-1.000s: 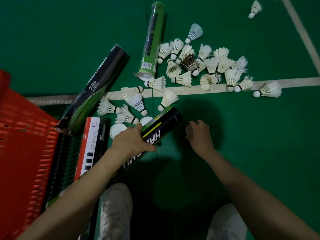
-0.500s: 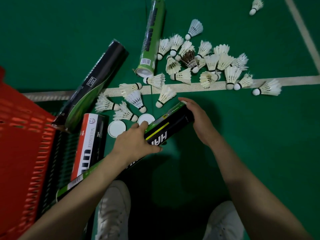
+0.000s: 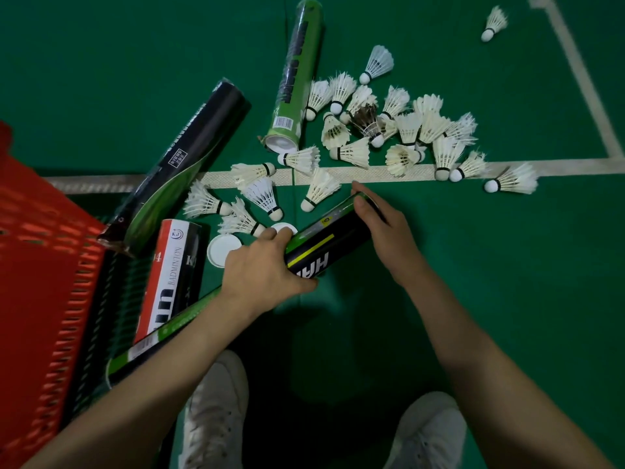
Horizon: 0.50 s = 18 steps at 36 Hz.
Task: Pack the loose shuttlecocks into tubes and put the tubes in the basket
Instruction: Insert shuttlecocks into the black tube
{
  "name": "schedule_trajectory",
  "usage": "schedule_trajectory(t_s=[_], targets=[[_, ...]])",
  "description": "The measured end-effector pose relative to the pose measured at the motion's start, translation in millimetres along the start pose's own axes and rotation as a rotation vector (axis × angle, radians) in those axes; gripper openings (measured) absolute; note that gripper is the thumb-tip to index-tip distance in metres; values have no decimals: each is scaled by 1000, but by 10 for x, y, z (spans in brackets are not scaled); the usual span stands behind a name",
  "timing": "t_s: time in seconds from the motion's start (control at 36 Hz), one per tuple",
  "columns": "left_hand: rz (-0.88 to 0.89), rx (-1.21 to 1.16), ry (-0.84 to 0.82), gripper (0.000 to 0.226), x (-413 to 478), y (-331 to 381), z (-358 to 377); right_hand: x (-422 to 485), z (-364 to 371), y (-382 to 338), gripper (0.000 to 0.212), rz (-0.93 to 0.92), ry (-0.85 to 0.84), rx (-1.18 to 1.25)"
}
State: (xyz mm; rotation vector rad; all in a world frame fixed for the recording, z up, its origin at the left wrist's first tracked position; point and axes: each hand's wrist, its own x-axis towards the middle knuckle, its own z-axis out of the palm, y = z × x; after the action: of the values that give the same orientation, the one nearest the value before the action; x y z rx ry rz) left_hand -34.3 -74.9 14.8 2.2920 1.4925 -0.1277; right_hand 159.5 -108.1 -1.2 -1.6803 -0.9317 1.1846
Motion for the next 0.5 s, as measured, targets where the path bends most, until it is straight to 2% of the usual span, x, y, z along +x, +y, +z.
schedule_trajectory(t_s=[0.11,0.19,0.25,0.36,0.42,0.5], targets=[[2,5,-1,62,-5,27,-9,14,27,-7,29,52,68,106],[14,10,-21,65,40,57,-24,18,5,13,32,117,126,171],[21,3,-34,64,50,96,-4,31,-34,36,43,179,143,202],[27,-8,-40,60,18,147,77,18,-59,46,80,269,177,284],[30,-9,-39,59,8,152,111,26,-60,77,78,291,196,327],[21,-4,-42,60,10,158,121,54,-49,105,57,296,222,349]])
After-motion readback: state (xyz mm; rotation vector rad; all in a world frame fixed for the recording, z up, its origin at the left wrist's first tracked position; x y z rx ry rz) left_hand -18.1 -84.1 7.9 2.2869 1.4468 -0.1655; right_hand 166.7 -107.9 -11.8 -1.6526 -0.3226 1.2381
